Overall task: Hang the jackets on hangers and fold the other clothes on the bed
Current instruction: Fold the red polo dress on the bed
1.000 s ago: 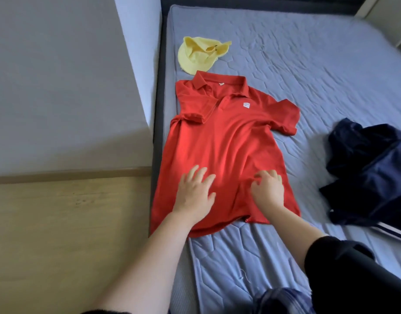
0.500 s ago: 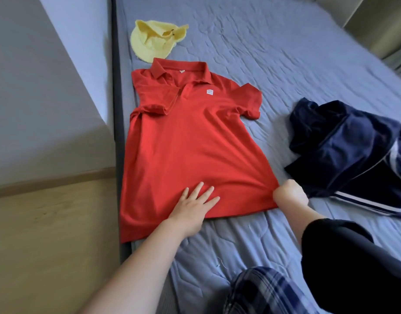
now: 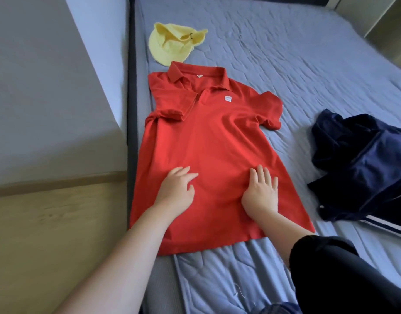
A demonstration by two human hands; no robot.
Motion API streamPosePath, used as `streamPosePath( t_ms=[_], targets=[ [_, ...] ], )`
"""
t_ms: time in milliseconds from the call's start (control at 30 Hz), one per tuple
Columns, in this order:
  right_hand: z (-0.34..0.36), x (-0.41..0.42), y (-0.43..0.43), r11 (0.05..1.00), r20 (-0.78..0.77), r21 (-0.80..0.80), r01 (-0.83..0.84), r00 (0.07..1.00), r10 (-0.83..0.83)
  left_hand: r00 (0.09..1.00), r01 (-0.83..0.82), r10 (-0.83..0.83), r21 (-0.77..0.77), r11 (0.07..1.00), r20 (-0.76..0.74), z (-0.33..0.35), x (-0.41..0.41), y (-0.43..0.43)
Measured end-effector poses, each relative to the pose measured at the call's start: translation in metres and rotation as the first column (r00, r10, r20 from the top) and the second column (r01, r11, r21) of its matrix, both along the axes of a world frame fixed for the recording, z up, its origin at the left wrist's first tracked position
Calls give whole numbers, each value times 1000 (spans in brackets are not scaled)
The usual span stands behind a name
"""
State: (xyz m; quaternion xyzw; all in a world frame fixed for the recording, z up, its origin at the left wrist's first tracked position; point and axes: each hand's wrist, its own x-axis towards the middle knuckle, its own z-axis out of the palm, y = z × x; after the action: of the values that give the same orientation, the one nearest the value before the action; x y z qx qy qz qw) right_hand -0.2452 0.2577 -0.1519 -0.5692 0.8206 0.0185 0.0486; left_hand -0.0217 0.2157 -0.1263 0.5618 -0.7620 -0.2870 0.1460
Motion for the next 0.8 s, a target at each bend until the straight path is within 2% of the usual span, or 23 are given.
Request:
streamPosePath(
  t_ms=[67, 133, 233, 300, 433, 533, 600, 667, 700, 733, 767, 800],
  targets=[
    [0, 18, -31, 999, 132, -44, -3, 991, 9, 990, 0, 12, -85, 996, 140, -9, 13, -17],
    [-1, 33, -63, 991, 186, -112, -76, 978, 96, 967, -39, 75, -149, 988, 243, -19, 17, -38],
    [4, 55, -115, 953, 242, -246, -175, 941, 235, 947, -174, 225, -220, 960, 232, -26, 16, -87],
    [11, 70, -154, 928, 299, -340, -152, 918, 260, 926, -239, 294, -237, 942, 237, -35, 17, -118],
    [26, 95, -219, 889, 489, -459, 5, 837, 247, 901, -280, 335, -220, 935, 275, -53, 16, -132],
    [36, 103, -261, 879, 444, -475, -30, 855, 269, 882, -277, 332, -201, 940, 336, -40, 15, -145],
    [41, 107, -288, 917, 400, -385, -109, 876, 272, 880, -293, 346, -201, 935, 326, -22, 15, -164],
    [46, 109, -312, 954, 388, -264, -139, 891, 237, 891, -421, 427, -73, 904, 152, -1, 18, -179],
    [47, 110, -323, 969, 394, -198, -144, 894, 214, 874, -486, 484, 48, 873, 38, 7, 19, -181],
    [49, 111, -332, 979, 413, -128, -156, 890, 196, 819, -537, 566, 222, 814, -97, 12, 19, -183],
    [52, 112, -340, 984, 452, -62, -164, 875, 174, 695, -542, 676, 440, 716, -245, 16, 19, -184],
    [54, 114, -346, 986, 505, -11, -168, 850, 151, 490, -463, 786, 650, 602, -378, 21, 17, -185]
  ],
)
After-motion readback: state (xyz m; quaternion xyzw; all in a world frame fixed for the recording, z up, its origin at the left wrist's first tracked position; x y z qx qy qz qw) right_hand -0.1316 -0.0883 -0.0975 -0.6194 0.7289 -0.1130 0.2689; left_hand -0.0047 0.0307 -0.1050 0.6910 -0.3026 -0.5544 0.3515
